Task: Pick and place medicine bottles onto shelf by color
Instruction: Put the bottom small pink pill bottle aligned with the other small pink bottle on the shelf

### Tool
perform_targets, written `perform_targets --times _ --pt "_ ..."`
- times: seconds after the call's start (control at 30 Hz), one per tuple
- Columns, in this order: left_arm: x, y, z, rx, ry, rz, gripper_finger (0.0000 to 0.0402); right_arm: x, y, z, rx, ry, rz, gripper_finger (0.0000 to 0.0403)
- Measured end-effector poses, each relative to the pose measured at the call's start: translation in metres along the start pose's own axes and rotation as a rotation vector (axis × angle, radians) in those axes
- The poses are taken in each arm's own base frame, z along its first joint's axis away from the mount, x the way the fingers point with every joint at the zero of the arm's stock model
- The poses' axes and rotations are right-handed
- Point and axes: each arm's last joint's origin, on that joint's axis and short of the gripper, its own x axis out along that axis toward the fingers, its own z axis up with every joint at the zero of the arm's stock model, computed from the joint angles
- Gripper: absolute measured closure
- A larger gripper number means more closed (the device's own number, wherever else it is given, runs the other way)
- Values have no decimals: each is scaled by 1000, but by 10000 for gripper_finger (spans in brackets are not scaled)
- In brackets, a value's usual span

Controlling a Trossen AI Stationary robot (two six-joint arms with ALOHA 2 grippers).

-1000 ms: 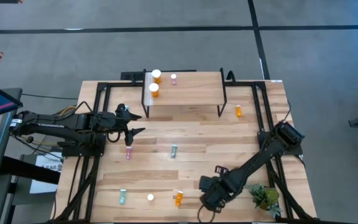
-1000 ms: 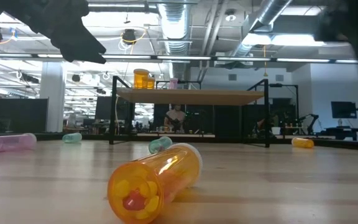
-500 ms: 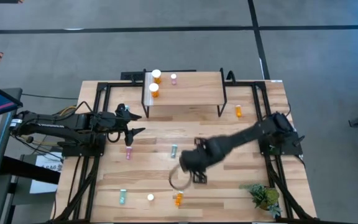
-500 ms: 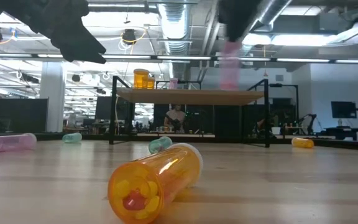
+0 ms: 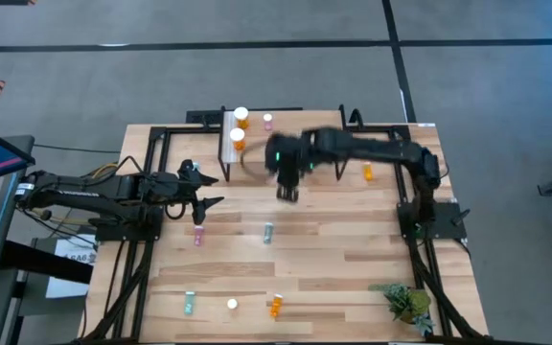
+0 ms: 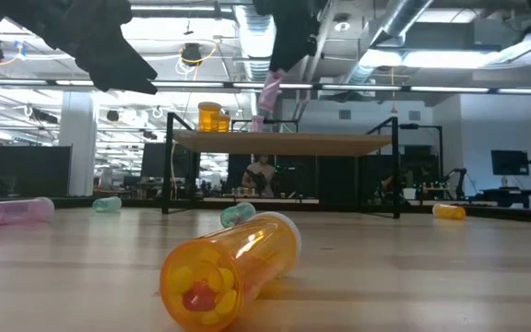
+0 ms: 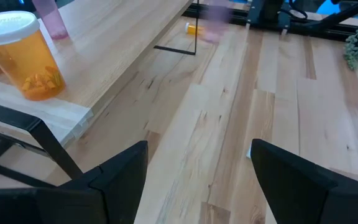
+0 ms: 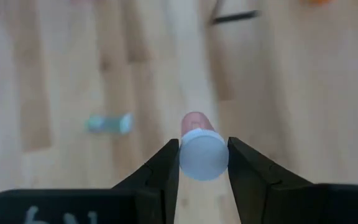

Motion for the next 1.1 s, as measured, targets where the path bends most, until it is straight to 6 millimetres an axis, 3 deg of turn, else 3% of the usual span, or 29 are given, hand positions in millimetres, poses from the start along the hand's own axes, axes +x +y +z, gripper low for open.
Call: perform_targets --times 0.2,0.4,0.87,1.1 --pt "0 0 0 2 -5 -1 132 -15 -50 14 82 -129 2 269" --pt "0 0 1 2 -14 -3 132 -24 -81 18 124 -200 -9 268" --pt "0 -1 5 -14 -49 -9 132 -30 -108 19 193 -255 -20 258" --pt "10 -4 4 3 -28 -4 132 -35 -122 20 229 -304 -21 258"
